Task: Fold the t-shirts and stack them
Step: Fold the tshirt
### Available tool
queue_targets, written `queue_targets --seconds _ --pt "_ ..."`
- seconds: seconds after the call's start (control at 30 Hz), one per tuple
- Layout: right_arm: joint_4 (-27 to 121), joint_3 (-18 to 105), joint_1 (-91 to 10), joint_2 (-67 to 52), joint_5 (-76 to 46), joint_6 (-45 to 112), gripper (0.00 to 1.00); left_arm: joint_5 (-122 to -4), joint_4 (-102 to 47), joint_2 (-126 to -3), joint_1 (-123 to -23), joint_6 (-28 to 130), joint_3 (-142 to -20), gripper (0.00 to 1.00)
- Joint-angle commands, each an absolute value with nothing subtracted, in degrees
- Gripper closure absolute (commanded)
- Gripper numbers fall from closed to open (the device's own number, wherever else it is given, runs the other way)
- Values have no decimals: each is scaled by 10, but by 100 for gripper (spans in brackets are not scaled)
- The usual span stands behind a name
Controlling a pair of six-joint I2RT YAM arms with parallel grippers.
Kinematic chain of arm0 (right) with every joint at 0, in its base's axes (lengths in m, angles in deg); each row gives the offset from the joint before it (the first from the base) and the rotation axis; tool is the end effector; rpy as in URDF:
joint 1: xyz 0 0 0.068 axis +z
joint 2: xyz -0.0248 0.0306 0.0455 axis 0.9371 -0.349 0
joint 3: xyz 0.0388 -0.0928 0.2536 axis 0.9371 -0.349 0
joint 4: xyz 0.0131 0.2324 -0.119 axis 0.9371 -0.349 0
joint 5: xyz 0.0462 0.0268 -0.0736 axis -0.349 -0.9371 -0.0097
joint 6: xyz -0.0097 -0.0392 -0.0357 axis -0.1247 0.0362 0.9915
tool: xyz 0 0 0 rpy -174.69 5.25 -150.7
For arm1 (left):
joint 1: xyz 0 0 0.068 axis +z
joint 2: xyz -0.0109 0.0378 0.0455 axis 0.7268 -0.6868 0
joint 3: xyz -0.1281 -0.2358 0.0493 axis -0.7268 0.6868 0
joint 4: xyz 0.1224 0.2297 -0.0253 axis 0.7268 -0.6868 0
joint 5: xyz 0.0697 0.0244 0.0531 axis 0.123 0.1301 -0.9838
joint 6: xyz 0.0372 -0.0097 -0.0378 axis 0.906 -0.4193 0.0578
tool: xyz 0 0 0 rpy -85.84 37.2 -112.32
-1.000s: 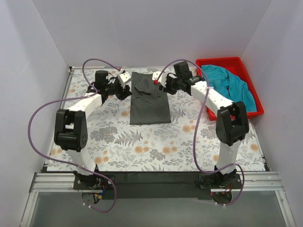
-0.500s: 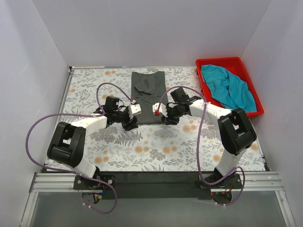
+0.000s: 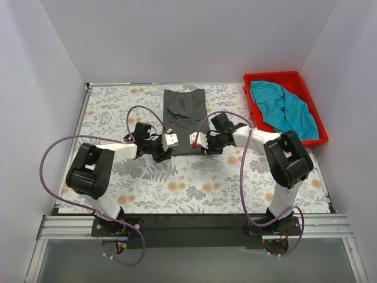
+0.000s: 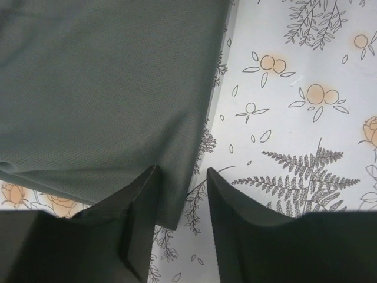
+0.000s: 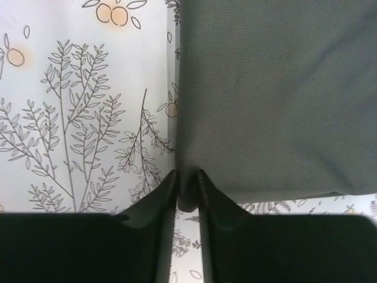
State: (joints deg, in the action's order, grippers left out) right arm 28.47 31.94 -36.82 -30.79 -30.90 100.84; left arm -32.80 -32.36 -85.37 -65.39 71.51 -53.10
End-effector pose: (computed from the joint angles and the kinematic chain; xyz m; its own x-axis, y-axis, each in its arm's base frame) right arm 0.2994 0.2095 0.1623 0.2181 -0.8077 -0.5478 -0.9606 -0.0785 -0.2666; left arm 0.2829 -0.1196 0.1378 -0.6664 0.3561 -0.6550 0.7082 0.5771 -0.4067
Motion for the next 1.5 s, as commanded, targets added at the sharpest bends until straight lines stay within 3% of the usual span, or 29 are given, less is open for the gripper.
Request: queue_targets --seconds 0.0,0.07,0.13,0.23,0.73,0.9,1.2,1.33,1.47 --pt "306 303 -365 -323 -281 1023 79 -345 -314 -855 -656 760 -519 66" --pt "308 301 -365 -321 -276 1018 91 -348 -319 -850 -657 766 -514 75" --pt "308 302 -365 -314 -276 1014 99 -349 -326 -846 -657 764 -517 90" --pt "305 308 -366 -295 -277 1004 99 -350 -331 -830 -656 750 -530 100" --pt "161 481 -392 -234 -300 985 99 -322 -451 -764 -638 723 -694 100" --pt "122 471 -389 -196 -316 976 99 -300 -488 -721 -639 735 -681 100" --pt "47 325 -325 -29 -367 910 99 -248 -689 -576 -703 726 -627 100" --pt "-7 333 -279 31 -391 872 99 -226 -809 -540 -705 701 -654 100" --pt "-42 367 -279 10 -388 884 99 -234 -847 -558 -705 695 -702 100"
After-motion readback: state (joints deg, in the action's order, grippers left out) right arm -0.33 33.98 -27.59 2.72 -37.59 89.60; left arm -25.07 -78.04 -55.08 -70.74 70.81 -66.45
